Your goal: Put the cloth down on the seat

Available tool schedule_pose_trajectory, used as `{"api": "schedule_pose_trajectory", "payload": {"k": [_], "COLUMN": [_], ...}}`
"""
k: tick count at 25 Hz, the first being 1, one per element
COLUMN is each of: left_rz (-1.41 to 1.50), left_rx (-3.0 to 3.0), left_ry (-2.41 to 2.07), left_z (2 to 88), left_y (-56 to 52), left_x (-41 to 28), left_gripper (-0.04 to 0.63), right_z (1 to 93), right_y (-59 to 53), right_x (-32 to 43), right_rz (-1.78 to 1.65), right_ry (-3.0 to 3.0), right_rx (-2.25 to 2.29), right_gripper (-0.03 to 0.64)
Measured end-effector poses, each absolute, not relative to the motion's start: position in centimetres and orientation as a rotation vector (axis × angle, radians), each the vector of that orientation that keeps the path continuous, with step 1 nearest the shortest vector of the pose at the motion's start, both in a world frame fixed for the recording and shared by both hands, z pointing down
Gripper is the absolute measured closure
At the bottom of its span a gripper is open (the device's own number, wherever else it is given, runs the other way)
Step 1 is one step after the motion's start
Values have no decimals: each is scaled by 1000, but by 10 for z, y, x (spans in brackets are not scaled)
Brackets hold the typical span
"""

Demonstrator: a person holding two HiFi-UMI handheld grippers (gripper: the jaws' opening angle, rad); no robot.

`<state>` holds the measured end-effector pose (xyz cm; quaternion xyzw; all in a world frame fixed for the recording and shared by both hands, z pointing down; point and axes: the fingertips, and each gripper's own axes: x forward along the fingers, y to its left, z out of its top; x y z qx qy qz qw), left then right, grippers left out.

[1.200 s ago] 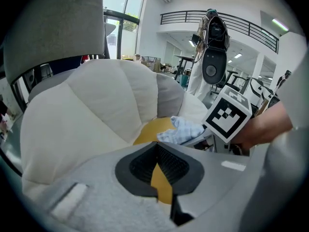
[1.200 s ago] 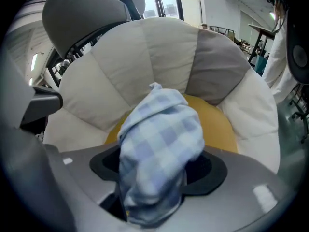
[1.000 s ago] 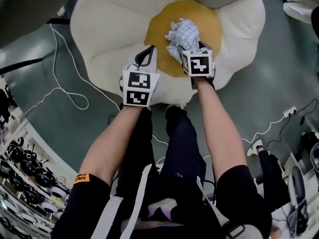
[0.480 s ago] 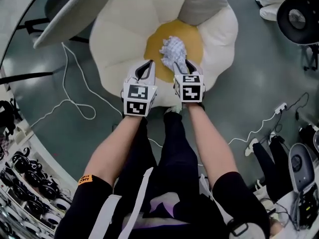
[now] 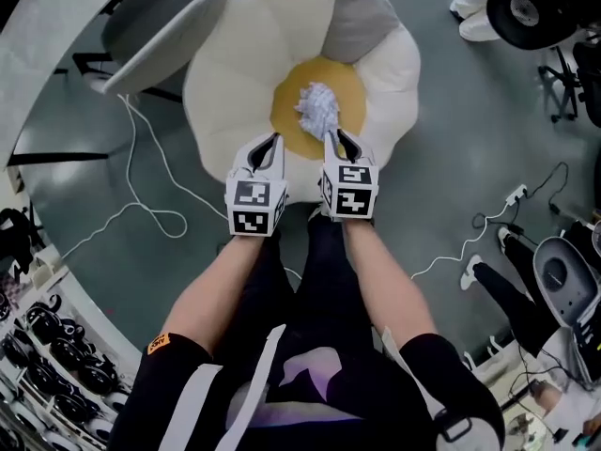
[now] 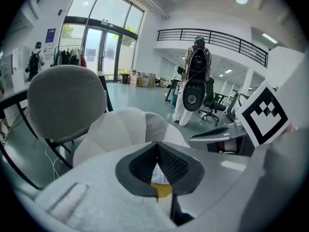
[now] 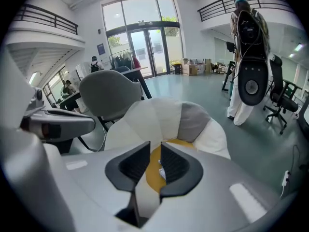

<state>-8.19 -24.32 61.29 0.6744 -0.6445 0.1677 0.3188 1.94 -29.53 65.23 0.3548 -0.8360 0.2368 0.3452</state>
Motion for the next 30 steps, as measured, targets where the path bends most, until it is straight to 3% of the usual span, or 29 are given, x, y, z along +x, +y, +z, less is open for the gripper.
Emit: {"api": "schedule_pose_trajectory", "payload": {"k": [5,30], "left_rz": [403,245], "left_rx": [1777,2125], "left_ry": [-1725,-1585], "left_z": [567,378], "left_y": [-220,-141], "left_x": [-86,-80], "left_gripper": [597,597], "right_z": [606,388], "right_y": [-273,-181], "right_x": [20,26], "right_rz": [597,450], "right_ry": [-2191,-2392], "right_rx": [932,1109], "right_gripper": [615,617]}}
